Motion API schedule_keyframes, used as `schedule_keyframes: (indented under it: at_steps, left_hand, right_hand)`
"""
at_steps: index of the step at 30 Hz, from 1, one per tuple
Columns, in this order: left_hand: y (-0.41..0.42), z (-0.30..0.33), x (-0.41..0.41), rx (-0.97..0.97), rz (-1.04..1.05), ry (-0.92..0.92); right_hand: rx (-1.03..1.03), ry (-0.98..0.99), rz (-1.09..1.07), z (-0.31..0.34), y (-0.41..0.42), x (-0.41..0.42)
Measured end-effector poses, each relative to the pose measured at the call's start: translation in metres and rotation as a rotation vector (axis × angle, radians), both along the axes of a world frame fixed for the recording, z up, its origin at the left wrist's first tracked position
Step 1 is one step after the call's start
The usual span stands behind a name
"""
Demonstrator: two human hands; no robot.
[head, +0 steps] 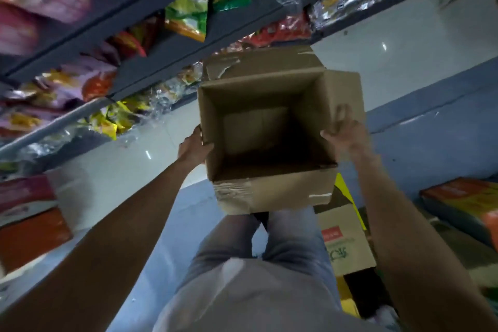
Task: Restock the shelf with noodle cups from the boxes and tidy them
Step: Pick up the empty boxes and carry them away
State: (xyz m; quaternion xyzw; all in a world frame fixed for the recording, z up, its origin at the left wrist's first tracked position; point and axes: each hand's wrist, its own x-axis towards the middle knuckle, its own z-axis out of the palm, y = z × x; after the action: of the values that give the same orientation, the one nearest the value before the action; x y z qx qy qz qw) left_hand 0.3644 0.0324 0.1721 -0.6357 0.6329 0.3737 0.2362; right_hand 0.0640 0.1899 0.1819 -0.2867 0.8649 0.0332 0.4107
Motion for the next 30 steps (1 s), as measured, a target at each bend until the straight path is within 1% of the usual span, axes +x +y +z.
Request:
schedule_keyframes:
  at_steps: [2,5,7,11,15,17,19,21,22,26,30]
  left_hand:
    - [0.008,0.016,0.063,-0.052,0.082,0.004]
    - [0.025,0.033,0.161,-0.103,0.254,0.048]
    - [0.041,0.04,0.23,-0.142,0.375,0.069]
    - [0.091,0.047,0.357,-0.227,0.686,0.088]
    - [0.149,0.059,0.444,-0.329,1.032,0.013]
    - [0.175,0.068,0.479,-0.389,1.182,0.039]
    - [0.198,0.079,0.509,-0.413,1.297,0.11]
    - [0.218,0.084,0.536,-0.413,1.382,0.17]
    - [0.226,0.085,0.548,-0.403,1.408,0.168]
    - [0.241,0.074,0.595,-0.308,1.379,0.007]
    - [0.227,0.063,0.638,-0.322,1.45,-0.126]
  right_hand:
    - [-0.046,-0.029,0.034,0.01,-0.01,0.048]
    - [-0.066,0.013,0.155,0.025,-0.03,0.13]
    - [-0.107,0.005,0.253,0.037,-0.045,0.191]
    - [-0.218,-0.007,0.459,0.058,-0.082,0.317]
    - [-0.272,-0.052,0.672,0.079,-0.113,0.433]
    - [-0.29,-0.077,0.766,0.084,-0.127,0.481]
    - [-0.306,-0.098,0.839,0.086,-0.14,0.524]
    - [-0.318,-0.121,0.889,0.086,-0.15,0.565]
    - [-0.33,-0.132,0.91,0.086,-0.156,0.586]
    - [-0.365,-0.175,1.008,0.079,-0.177,0.67]
    - [-0.386,-0.229,1.109,0.069,-0.206,0.76]
